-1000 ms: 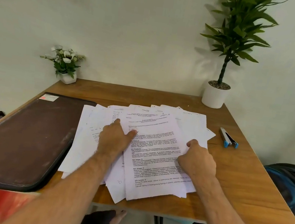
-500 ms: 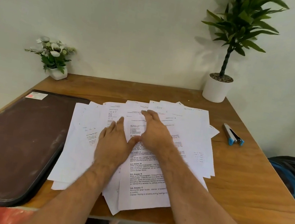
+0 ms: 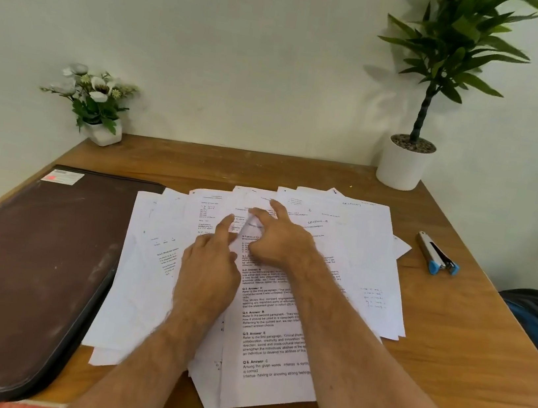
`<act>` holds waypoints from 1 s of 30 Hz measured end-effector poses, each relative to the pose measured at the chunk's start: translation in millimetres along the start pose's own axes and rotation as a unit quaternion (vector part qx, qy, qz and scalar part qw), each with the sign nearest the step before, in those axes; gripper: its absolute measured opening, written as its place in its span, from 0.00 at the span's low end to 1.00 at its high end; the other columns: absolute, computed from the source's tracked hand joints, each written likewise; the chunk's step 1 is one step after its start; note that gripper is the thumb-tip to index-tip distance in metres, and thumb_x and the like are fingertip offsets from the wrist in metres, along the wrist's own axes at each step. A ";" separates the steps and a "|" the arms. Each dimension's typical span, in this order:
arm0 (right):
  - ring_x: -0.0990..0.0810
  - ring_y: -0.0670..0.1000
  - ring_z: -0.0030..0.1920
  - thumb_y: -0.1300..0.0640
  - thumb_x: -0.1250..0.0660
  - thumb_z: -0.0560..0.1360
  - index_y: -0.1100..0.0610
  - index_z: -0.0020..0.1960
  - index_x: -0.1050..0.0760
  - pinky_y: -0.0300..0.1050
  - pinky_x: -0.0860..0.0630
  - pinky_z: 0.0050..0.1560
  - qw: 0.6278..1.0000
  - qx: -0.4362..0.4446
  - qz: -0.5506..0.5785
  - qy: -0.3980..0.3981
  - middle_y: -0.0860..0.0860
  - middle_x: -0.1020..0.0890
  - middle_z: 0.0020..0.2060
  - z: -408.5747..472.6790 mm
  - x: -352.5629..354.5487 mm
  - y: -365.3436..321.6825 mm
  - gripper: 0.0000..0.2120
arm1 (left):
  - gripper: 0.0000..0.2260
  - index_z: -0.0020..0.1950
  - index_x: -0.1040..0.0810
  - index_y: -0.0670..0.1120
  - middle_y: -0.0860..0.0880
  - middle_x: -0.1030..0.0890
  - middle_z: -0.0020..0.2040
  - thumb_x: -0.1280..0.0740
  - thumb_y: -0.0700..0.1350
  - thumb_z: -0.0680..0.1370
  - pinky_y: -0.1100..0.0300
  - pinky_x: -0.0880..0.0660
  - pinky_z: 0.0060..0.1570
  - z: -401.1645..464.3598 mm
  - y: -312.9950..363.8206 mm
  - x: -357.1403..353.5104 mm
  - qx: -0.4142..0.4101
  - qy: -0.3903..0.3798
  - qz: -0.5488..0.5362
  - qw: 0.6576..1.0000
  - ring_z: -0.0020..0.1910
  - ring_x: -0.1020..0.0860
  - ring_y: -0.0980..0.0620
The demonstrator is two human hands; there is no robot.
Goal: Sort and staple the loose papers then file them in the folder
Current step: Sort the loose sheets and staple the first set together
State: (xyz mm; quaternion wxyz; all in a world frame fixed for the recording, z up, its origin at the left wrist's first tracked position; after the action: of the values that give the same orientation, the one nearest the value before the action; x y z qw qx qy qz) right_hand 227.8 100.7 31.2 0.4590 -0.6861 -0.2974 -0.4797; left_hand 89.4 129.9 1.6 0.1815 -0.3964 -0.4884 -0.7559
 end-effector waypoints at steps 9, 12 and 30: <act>0.25 0.42 0.49 0.65 0.37 0.78 0.48 0.46 0.25 0.27 0.32 0.43 0.935 0.032 0.234 0.266 0.42 0.23 0.52 -35.7 19.1 23.2 0.12 | 0.14 0.68 0.24 0.50 0.48 0.20 0.63 0.43 0.48 0.85 0.49 0.24 0.62 1.8 -5.0 13.5 0.012 0.072 -0.089 0.993 0.62 0.25 0.48; 0.24 0.42 0.50 0.67 0.37 0.77 0.50 0.46 0.23 0.33 0.24 0.49 0.931 0.018 0.267 0.247 0.42 0.22 0.49 -38.7 6.5 32.1 0.13 | 0.16 0.69 0.23 0.48 0.47 0.20 0.65 0.39 0.40 0.82 0.51 0.26 0.63 1.3 -9.7 9.7 0.052 0.064 -0.069 0.994 0.64 0.25 0.47; 0.20 0.43 0.50 0.66 0.34 0.78 0.48 0.46 0.22 0.45 0.19 0.54 0.897 -0.006 0.367 0.247 0.42 0.20 0.49 -43.7 -3.3 40.8 0.12 | 0.14 0.55 0.22 0.53 0.53 0.21 0.52 0.29 0.60 0.77 0.48 0.33 0.59 28.8 -20.7 15.2 0.139 0.101 -0.055 0.984 0.50 0.23 0.49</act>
State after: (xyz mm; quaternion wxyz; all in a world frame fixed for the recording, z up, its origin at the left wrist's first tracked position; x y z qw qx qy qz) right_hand 244.4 44.4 19.2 0.6568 -0.6085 0.1014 -0.4336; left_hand 78.5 166.4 7.1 0.2419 -0.2615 -0.5890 -0.7254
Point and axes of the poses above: each hand's wrist, its own z-axis towards the middle knuckle, its own x-axis out of the back of the hand, y = z × x, the point moved 8 cm from there along z, towards the middle knuckle
